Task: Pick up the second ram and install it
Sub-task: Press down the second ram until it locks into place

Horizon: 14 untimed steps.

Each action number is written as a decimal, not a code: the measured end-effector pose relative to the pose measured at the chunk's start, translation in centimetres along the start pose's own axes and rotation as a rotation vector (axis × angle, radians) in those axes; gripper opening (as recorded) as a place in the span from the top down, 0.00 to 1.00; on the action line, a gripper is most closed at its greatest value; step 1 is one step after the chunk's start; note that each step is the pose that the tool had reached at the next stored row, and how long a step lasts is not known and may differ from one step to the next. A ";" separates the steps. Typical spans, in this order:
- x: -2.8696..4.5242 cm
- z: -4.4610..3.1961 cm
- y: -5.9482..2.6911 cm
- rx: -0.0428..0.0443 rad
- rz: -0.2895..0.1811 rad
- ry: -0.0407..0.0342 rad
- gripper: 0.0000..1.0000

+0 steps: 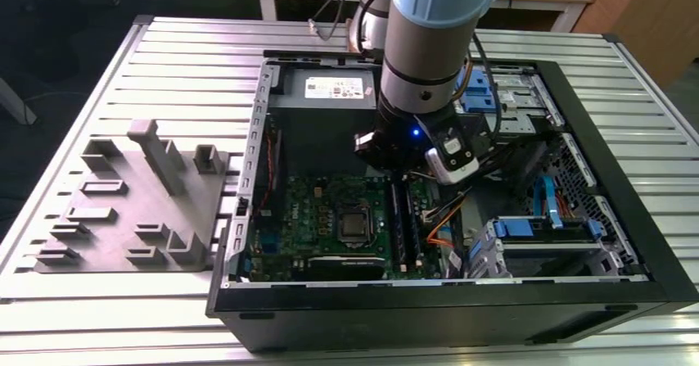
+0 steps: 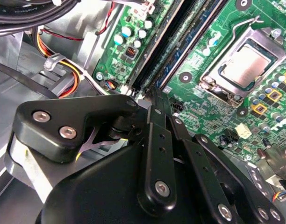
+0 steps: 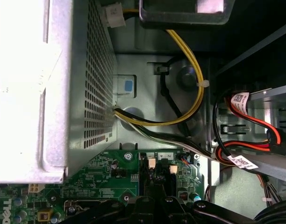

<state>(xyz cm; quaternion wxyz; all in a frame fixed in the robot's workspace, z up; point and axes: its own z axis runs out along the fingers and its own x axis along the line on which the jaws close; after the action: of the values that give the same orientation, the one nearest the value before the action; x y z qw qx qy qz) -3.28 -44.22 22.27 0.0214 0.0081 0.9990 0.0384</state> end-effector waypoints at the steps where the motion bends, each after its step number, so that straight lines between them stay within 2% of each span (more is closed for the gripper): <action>1: 0.00 0.00 0.00 0.0001 0.000 0.0000 0.93; 14: 0.02 0.28 -0.02 0.0000 0.000 0.0000 0.93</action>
<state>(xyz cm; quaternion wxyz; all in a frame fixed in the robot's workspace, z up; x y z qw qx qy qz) -3.28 -44.22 21.99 0.0214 0.0081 0.9990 0.0385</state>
